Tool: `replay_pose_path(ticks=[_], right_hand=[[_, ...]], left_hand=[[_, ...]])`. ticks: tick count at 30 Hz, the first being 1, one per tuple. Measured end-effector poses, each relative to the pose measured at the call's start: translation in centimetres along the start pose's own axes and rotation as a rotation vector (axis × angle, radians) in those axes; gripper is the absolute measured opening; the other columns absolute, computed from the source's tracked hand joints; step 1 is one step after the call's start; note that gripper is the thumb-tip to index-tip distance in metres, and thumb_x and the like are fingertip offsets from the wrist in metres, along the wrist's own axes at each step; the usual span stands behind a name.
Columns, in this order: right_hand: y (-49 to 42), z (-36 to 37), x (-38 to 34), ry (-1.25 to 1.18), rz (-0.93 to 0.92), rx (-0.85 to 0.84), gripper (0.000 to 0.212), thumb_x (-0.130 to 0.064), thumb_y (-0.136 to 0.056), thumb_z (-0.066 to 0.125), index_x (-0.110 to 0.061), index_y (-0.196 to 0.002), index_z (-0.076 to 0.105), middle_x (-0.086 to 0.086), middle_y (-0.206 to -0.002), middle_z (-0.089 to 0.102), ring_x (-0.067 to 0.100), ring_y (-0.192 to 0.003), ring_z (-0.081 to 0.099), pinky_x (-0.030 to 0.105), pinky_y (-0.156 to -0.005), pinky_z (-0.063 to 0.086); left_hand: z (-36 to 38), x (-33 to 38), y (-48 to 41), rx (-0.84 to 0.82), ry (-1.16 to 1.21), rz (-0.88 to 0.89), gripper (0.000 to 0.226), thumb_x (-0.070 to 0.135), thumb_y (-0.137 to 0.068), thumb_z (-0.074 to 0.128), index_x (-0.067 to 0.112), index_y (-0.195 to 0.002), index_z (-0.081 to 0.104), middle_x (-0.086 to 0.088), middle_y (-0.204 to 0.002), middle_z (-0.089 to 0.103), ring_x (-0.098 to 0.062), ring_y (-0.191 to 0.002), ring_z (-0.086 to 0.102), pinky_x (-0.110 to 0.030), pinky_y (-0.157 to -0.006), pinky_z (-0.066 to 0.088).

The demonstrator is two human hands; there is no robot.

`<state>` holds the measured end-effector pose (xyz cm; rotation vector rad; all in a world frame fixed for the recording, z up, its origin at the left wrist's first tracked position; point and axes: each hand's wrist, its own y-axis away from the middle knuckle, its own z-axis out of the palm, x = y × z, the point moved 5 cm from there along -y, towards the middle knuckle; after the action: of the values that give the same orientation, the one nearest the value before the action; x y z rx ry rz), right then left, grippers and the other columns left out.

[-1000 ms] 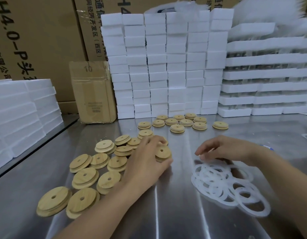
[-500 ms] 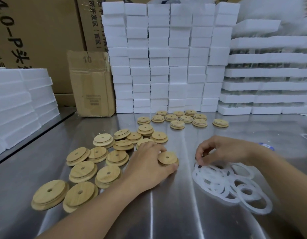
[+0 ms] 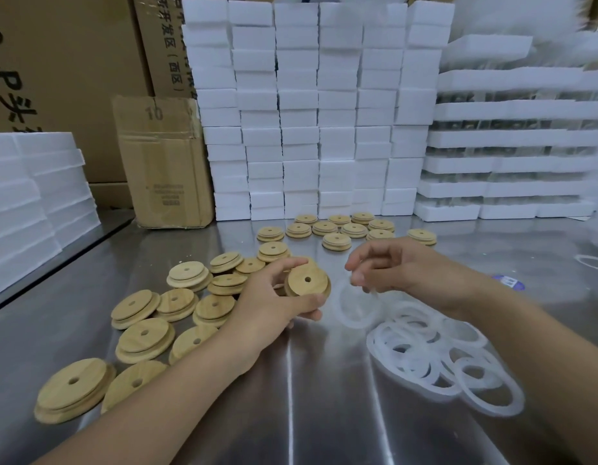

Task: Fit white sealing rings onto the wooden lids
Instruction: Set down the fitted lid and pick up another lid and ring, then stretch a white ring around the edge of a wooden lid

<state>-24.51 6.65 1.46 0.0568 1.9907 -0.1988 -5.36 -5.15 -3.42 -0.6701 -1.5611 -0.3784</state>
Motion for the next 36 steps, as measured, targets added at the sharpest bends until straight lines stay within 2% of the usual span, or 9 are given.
replay_pose_path(ticks=[3,8,13,15,19,22,26,33,36], right_hand=[[-0.4,1.1,-0.2,-0.011,-0.055,0.093,0.014,-0.022,-0.088,0.084,-0.025,-0.101,0.078,0.006,-0.091,0.076,0.009,-0.076,0.065,0.026,-0.076,0.048],[-0.9,2.3,-0.1,-0.076,-0.131,0.217,0.015,-0.011,-0.087,0.084,-0.011,-0.099,0.075,0.002,-0.079,0.077,0.007,-0.064,0.062,0.012,-0.059,0.045],[-0.8,3.3,-0.5,-0.111,-0.173,0.189,0.013,-0.009,-0.087,0.084,-0.012,-0.095,0.075,0.007,-0.078,0.078,0.008,-0.066,0.063,0.011,-0.062,0.047],[-0.8,3.8,-0.6,-0.143,-0.188,0.15,0.013,-0.009,-0.086,0.085,-0.013,-0.094,0.076,0.012,-0.082,0.079,0.011,-0.072,0.067,0.013,-0.067,0.05],[-1.0,4.4,-0.4,-0.191,-0.217,0.147,0.014,-0.007,-0.086,0.085,-0.012,-0.094,0.076,0.016,-0.085,0.079,0.019,-0.079,0.074,0.018,-0.074,0.054],[-1.2,4.4,0.1,-0.114,-0.227,0.228,0.013,-0.005,-0.086,0.084,-0.011,-0.093,0.075,0.015,-0.082,0.079,0.019,-0.075,0.073,0.019,-0.072,0.054],[-1.2,4.3,0.5,-0.032,-0.242,0.313,0.014,-0.006,-0.085,0.085,-0.016,-0.088,0.075,0.01,-0.078,0.079,0.019,-0.075,0.074,0.017,-0.07,0.054],[-0.7,3.6,-0.3,0.081,-0.32,0.41,0.014,-0.008,-0.087,0.084,-0.018,-0.091,0.075,-0.005,-0.083,0.077,0.007,-0.078,0.071,0.011,-0.067,0.047],[-0.7,3.7,-0.3,0.119,-0.328,0.402,0.013,-0.009,-0.088,0.083,-0.018,-0.091,0.075,-0.01,-0.085,0.075,0.001,-0.076,0.067,0.009,-0.067,0.045]], left_hand=[[0.0,0.1,0.1,-0.024,0.063,-0.058,0.056,0.006,-0.081,0.083,0.031,-0.128,0.069,0.001,-0.111,0.08,-0.029,-0.088,0.082,-0.027,-0.058,0.049],[-0.1,0.3,0.1,-0.028,0.07,-0.083,0.059,0.015,-0.07,0.057,0.033,-0.123,0.074,-0.02,-0.108,0.078,-0.035,-0.099,0.08,-0.035,-0.067,0.052],[0.2,0.5,0.3,-0.086,0.029,-0.062,0.069,0.015,-0.068,0.055,0.035,-0.132,0.069,-0.012,-0.119,0.077,-0.028,-0.1,0.08,-0.037,-0.075,0.059],[0.2,0.4,0.4,-0.091,-0.005,-0.061,0.075,0.015,-0.064,0.056,0.04,-0.134,0.069,-0.009,-0.127,0.072,-0.029,-0.105,0.078,-0.041,-0.086,0.064],[0.3,0.2,0.2,-0.136,-0.043,-0.062,0.083,0.014,-0.059,0.057,0.041,-0.137,0.066,-0.005,-0.126,0.075,-0.03,-0.112,0.076,-0.052,-0.106,0.057],[0.6,0.3,0.2,-0.193,-0.037,-0.049,0.075,0.013,-0.066,0.06,0.037,-0.137,0.065,0.008,-0.107,0.081,-0.025,-0.106,0.079,-0.043,-0.096,0.058],[1.0,0.7,0.7,-0.17,-0.191,0.073,0.061,0.015,-0.085,0.076,0.039,-0.14,0.064,0.009,-0.125,0.075,-0.012,-0.114,0.072,-0.037,-0.099,0.057],[1.5,1.3,1.1,-0.153,-0.179,0.252,0.048,-0.001,-0.105,0.06,0.038,-0.133,0.065,0.012,-0.128,0.072,-0.033,-0.097,0.068,-0.042,-0.086,0.051],[1.6,1.3,1.0,-0.151,-0.174,0.271,0.048,0.0,-0.106,0.059,0.041,-0.131,0.064,0.011,-0.131,0.072,-0.027,-0.099,0.069,-0.04,-0.086,0.053]])
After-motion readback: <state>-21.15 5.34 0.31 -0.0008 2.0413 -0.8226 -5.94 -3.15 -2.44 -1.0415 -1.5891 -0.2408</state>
